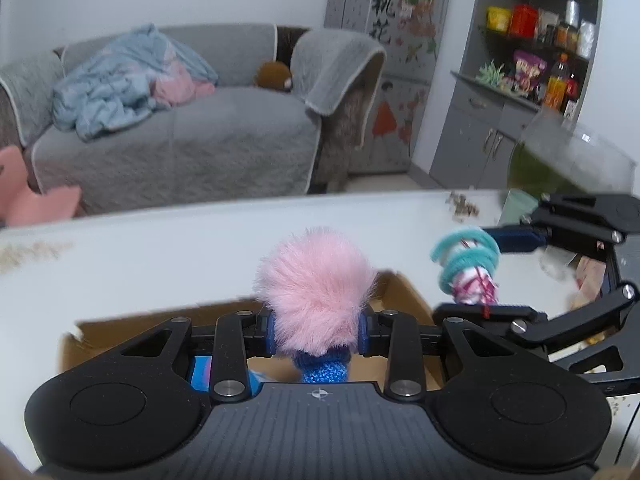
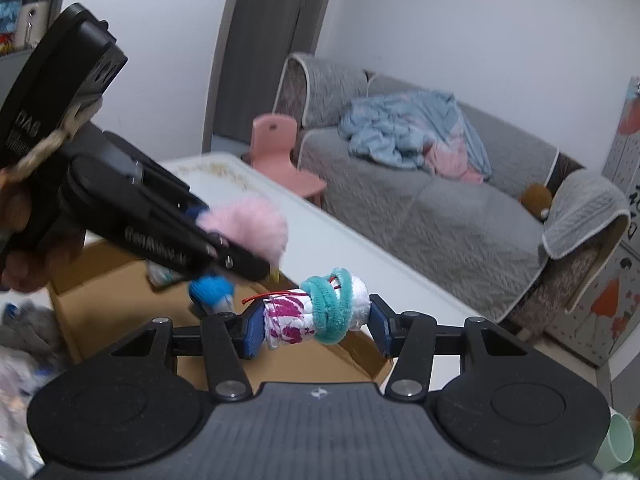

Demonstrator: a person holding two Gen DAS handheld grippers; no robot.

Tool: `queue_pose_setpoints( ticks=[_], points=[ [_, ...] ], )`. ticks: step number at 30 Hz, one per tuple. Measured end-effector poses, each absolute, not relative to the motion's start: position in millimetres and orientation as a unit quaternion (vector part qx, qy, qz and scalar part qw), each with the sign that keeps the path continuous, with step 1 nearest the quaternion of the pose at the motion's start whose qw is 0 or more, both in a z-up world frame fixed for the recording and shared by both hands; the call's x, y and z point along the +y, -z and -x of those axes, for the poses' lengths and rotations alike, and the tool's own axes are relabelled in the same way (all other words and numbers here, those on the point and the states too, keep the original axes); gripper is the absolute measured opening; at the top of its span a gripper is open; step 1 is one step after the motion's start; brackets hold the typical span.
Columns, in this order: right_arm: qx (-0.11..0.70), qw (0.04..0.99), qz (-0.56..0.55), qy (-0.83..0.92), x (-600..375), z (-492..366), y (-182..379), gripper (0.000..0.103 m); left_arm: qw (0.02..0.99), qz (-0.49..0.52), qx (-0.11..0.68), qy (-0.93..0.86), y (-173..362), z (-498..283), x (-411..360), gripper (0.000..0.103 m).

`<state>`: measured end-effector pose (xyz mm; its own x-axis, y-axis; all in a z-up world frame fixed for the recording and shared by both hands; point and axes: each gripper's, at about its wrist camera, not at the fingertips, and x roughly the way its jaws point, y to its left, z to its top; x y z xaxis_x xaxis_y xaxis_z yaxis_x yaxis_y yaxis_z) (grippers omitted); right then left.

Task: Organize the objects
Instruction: 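Carry the pink puppet and the pink-white sock bundle into the box with both tools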

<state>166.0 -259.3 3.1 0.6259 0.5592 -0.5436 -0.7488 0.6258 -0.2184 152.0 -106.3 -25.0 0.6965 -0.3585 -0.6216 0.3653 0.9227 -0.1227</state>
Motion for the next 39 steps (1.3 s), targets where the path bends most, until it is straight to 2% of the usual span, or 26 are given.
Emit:
queue_pose_setpoints(
  ticks=[5,10,25,39],
  points=[
    [0.247,0.867,0.223,-0.372,-250.8,-183.2,17.3,0.048,0.911,-0.009,0.366,0.189,66.2,-167.9,-109.5,0.041],
    [0.266,0.858,0.224,-0.377,-236.7,-191.5,28.9,0.048,0.911,-0.058,0.376,0.161,87.4,-170.0,-101.5,0.042],
    [0.299,0.815,0.297,-0.399,-180.5,-211.1,58.0,0.048,0.915,-0.120,0.365,0.118,90.2,-175.4,-86.1,0.043],
    [0.331,0.799,0.298,-0.405,-180.9,-215.7,69.5,0.049,0.913,-0.135,0.368,0.115,93.3,-176.6,-88.2,0.047]
  ],
)
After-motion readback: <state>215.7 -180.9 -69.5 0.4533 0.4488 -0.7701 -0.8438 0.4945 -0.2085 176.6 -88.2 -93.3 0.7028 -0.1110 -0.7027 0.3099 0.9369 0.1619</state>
